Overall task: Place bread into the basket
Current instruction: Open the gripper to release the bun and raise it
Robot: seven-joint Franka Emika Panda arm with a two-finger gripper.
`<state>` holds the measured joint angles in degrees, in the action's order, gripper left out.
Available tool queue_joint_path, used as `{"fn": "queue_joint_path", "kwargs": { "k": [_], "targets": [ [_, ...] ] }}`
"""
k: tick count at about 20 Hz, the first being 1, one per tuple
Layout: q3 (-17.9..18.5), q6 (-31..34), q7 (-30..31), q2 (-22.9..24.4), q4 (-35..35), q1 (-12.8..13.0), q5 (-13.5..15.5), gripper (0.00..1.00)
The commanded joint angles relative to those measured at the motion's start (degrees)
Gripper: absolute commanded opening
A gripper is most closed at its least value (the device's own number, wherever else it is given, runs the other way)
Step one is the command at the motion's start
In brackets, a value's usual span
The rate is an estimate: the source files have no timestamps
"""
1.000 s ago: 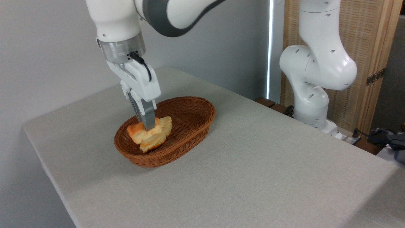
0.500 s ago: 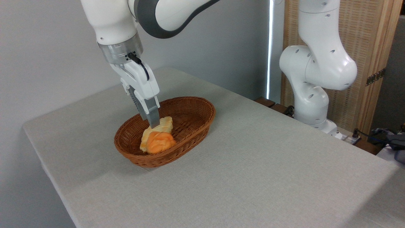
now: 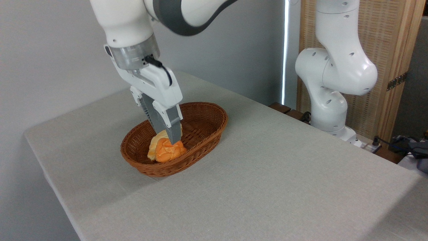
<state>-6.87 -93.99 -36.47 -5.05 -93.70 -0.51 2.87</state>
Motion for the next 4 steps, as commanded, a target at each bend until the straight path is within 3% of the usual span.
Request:
{"fn": "queue_joint_path", "kwargs": {
  "k": [1,4],
  "targets": [
    [4.4,-0.6,-0.9,0.3,3.3,0.4,-1.5,1.00],
    [5.2,-1.9,-4.3,0.3,3.4,0.3,-1.5,1.00]
  ]
}}
